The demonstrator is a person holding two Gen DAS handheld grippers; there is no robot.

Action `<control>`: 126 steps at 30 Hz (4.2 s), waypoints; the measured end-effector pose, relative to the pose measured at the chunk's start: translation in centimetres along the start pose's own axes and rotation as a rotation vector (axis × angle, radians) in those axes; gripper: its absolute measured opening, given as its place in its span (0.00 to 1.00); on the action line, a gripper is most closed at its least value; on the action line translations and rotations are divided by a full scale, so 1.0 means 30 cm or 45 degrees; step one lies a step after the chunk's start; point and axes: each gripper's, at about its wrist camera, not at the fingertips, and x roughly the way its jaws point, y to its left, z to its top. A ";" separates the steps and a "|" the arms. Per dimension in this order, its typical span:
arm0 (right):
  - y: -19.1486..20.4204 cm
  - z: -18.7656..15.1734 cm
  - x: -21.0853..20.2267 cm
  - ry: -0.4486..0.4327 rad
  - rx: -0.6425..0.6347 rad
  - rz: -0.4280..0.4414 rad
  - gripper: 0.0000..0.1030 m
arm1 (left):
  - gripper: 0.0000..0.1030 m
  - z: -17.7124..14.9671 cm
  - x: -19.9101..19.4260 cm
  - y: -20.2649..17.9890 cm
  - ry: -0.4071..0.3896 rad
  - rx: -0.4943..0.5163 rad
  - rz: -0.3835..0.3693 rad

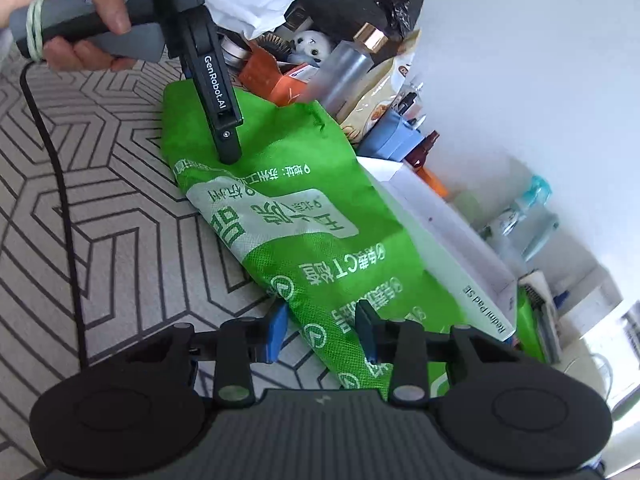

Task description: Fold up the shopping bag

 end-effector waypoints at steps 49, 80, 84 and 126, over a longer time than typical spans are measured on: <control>-0.591 -0.257 -0.374 -0.751 1.478 0.538 0.16 | 0.92 0.002 -0.287 -0.528 -0.273 0.154 -0.343; -0.024 -0.093 -0.353 -0.374 0.689 0.705 0.17 | 0.96 -0.146 -0.408 -0.152 -0.232 -0.256 -0.156; -0.034 -0.153 -0.378 -0.357 0.668 0.768 0.17 | 0.96 -0.178 -0.282 -0.243 -0.083 -0.215 -0.095; -0.146 -0.299 -0.369 -0.133 0.746 0.650 0.40 | 1.00 -0.150 -0.185 -0.528 -0.025 0.086 -0.167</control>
